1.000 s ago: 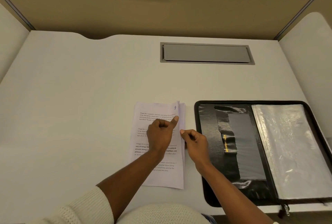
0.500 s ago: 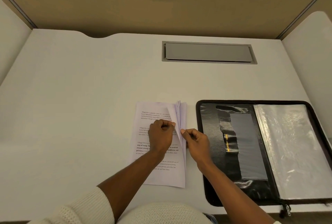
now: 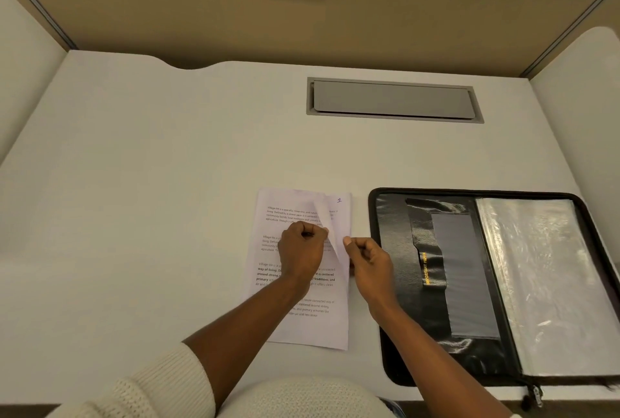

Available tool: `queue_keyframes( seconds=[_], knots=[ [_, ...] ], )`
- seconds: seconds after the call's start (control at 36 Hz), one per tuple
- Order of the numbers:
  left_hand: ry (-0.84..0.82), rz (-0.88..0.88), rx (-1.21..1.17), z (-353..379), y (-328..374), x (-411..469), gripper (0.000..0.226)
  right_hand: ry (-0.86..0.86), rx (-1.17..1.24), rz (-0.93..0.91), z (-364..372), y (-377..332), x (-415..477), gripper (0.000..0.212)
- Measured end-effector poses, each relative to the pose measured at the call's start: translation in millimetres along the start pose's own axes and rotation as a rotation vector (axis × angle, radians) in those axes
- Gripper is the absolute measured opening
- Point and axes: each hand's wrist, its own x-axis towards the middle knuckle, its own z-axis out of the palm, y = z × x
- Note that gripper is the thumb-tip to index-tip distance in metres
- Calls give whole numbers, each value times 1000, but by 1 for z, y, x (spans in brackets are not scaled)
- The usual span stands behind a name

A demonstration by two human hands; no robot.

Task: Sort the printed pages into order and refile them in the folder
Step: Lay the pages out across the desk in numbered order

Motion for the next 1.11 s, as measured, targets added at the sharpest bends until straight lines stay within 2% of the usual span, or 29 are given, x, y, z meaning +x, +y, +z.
queue_keyframes(
  seconds=[0.08,0.25,0.44,0.64,0.81,1.11],
  knots=[
    [-5,-10,-14,-2,1,-1,5,62,-58,-30,3,0,3,41],
    [-29,-39,-55,-8,1,1,13,210,-281,-90,10,-6,7,31],
    [-49,-49,-105,-17,3,1,19,226,-428,-38,15,-8,10,29],
    [-35,-42,-109,-22,3,1,19,231,-532,-104,7,-4,3,23],
    [-33,-25,-88,-20,0,2,17,353,-564,-206,-8,-13,-4,18],
    [-43,-2,-71,-17,-7,1,11,614,-514,-326,-64,-52,0,25]
  ],
)
